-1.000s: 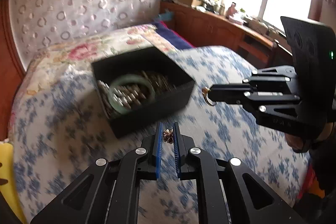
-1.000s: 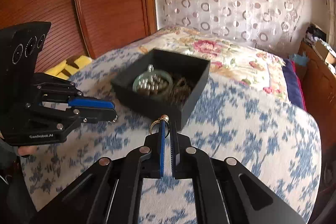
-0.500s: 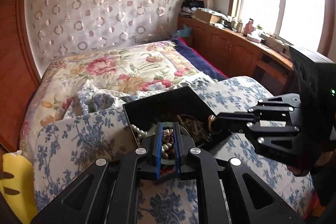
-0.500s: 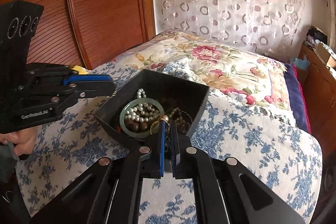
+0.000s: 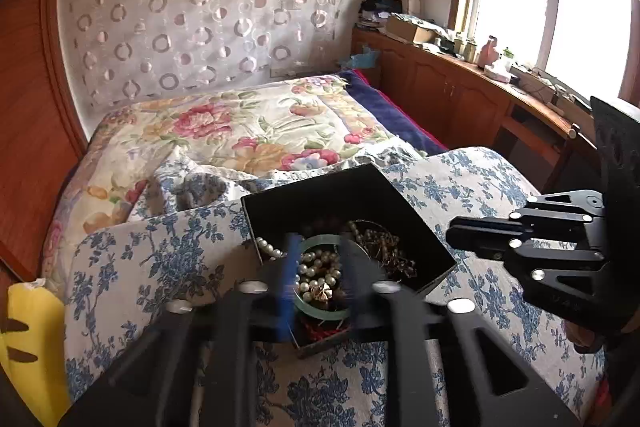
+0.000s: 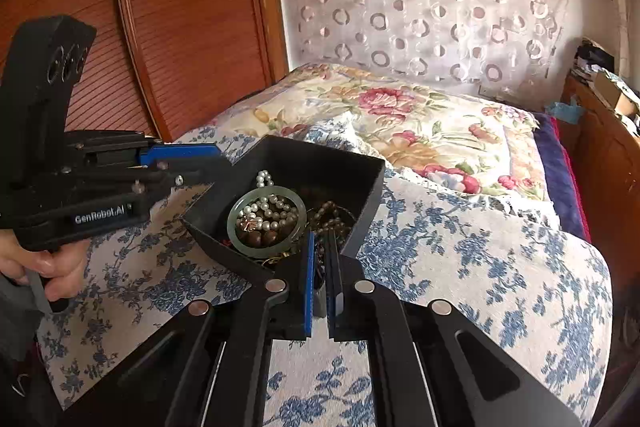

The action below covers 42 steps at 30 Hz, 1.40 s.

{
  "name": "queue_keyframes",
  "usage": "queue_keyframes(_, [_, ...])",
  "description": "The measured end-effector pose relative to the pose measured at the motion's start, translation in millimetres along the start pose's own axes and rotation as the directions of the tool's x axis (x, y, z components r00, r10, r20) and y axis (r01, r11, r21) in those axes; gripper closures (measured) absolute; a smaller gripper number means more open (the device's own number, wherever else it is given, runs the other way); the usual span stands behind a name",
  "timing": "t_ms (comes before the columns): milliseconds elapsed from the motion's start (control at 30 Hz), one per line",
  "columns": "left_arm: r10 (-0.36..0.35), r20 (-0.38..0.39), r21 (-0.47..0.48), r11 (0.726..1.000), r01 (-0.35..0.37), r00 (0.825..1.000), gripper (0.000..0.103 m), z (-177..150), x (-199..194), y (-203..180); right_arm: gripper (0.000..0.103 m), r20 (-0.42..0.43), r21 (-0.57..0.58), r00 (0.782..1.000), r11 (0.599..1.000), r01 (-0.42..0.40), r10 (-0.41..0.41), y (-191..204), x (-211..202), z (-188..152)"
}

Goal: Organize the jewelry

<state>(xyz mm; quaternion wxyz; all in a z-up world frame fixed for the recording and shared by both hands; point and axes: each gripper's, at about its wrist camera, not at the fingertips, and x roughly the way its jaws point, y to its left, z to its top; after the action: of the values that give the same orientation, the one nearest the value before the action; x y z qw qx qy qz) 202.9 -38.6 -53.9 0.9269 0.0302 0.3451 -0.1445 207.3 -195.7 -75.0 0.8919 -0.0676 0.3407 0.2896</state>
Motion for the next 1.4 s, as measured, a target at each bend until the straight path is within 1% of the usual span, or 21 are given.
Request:
queue_keyframes(67, [0.009, 0.012, -0.002, 1.000, -0.009, 1.000, 0.065, -3, -5, -1, 0.097, 0.013, 0.005, 1.000, 1.000, 0.012, -0.012, 1, -7, -2])
queue_keyframes(133, [0.023, 0.011, -0.005, 1.000, -0.023, 1.000, 0.064, -7, -10, -2, 0.097, 0.026, 0.012, 0.999, 1.000, 0.021, -0.022, 2, -13, -4])
queue_keyframes(200, [0.030, 0.015, -0.012, 0.999, -0.030, 0.999, 0.056, -11, -15, -1, 0.097, 0.041, 0.015, 0.999, 0.999, 0.031, -0.032, 3, -20, -9])
queue_keyframes(233, [0.039, 0.018, -0.014, 0.999, -0.038, 0.999, 0.053, -13, -18, -2, 0.097, 0.047, 0.016, 0.998, 0.999, 0.041, -0.042, 4, -23, -11])
queue_keyframes(267, [0.047, 0.020, -0.014, 0.999, -0.046, 0.999, 0.047, -14, -21, -2, 0.097, 0.051, 0.024, 0.997, 0.999, 0.048, -0.049, 4, -25, -13])
queue_keyframes(300, [0.056, 0.025, -0.014, 0.998, -0.056, 0.998, 0.038, -16, -25, -3, 0.097, 0.055, 0.032, 0.997, 0.998, 0.050, -0.052, 4, -27, -15])
queue_keyframes(367, [0.074, 0.041, -0.018, 0.997, -0.073, 0.996, 0.027, -21, -35, -4, 0.097, 0.068, 0.048, 0.996, 0.997, 0.057, -0.060, 5, -34, -19])
queue_keyframes(400, [0.076, 0.047, -0.019, 0.997, -0.076, 0.996, 0.025, -24, -39, -5, 0.096, 0.075, 0.053, 0.995, 0.997, 0.061, -0.065, 6, -37, -20])
queue_keyframes(433, [0.079, 0.050, -0.022, 0.997, -0.078, 0.996, 0.022, -25, -42, -4, 0.089, 0.083, 0.059, 0.994, 0.996, 0.066, -0.070, 7, -41, -21])
queue_keyframes(467, [0.086, 0.057, -0.028, 0.996, -0.084, 0.995, 0.016, -28, -46, -4, 0.079, 0.098, 0.071, 0.992, 0.995, 0.074, -0.080, 8, -48, -22])
queue_keyframes(500, [0.097, 0.070, -0.032, 0.995, -0.095, 0.993, 0.013, -31, -51, -5, 0.074, 0.108, 0.079, 0.990, 0.994, 0.081, -0.089, 10, -52, -23])
queue_keyframes(533, [0.101, 0.075, -0.030, 0.995, -0.099, 0.992, 0.012, -33, -55, -5, 0.069, 0.119, 0.086, 0.988, 0.992, 0.089, -0.099, 11, -56, -24])
queue_keyframes(600, [0.113, 0.077, -0.030, 0.993, -0.111, 0.991, 0.011, -36, -61, -7, 0.066, 0.143, 0.097, 0.983, 0.990, 0.099, -0.112, 15, -67, -26])
queue_keyframes(667, [0.132, 0.084, -0.031, 0.991, -0.130, 0.988, 0.008, -38, -68, -8, 0.053, 0.164, 0.110, 0.978, 0.987, 0.116, -0.133, 19, -78, -26])
queue_keyframes(700, [0.141, 0.090, -0.029, 0.990, -0.139, 0.986, 0.008, -40, -73, -9, 0.050, 0.173, 0.114, 0.975, 0.986, 0.122, -0.140, 20, -82, -27])
queue_keyframes(800, [0.160, 0.112, -0.033, 0.987, -0.157, 0.981, 0.008, -45, -88, -12, 0.036, 0.203, 0.127, 0.965, 0.981, 0.144, -0.168, 27, -97, -31])
queue_keyframes(867, [0.166, 0.120, -0.040, 0.986, -0.162, 0.979, 0.008, -48, -96, -12, 0.023, 0.222, 0.138, 0.958, 0.978, 0.155, -0.183, 31, -107, -33])
queue_keyframes(933, [0.180, 0.127, -0.047, 0.983, -0.176, 0.975, 0.008, -52, -106, -14, 0.019, 0.240, 0.147, 0.952, 0.977, 0.156, -0.188, 34, -115, -36])
queue_keyframes(1133, [0.209, 0.156, -0.071, 0.977, -0.200, 0.965, 0.008, -59, -133, -18, 0.003, 0.279, 0.172, 0.928, 0.964, 0.203, -0.245, 44, -136, -45])
queue_keyframes(1233, [0.219, 0.158, -0.077, 0.975, -0.209, 0.963, 0.008, -60, -139, -18, 0.003, 0.282, 0.183, 0.922, 0.958, 0.221, -0.266, 45, -140, -47])
queue_keyframes(1400, [0.234, 0.159, -0.090, 0.971, -0.222, 0.959, 0.008, -62, -145, -18, 0.003, 0.280, 0.193, 0.921, 0.955, 0.224, -0.272, 45, -139, -51])
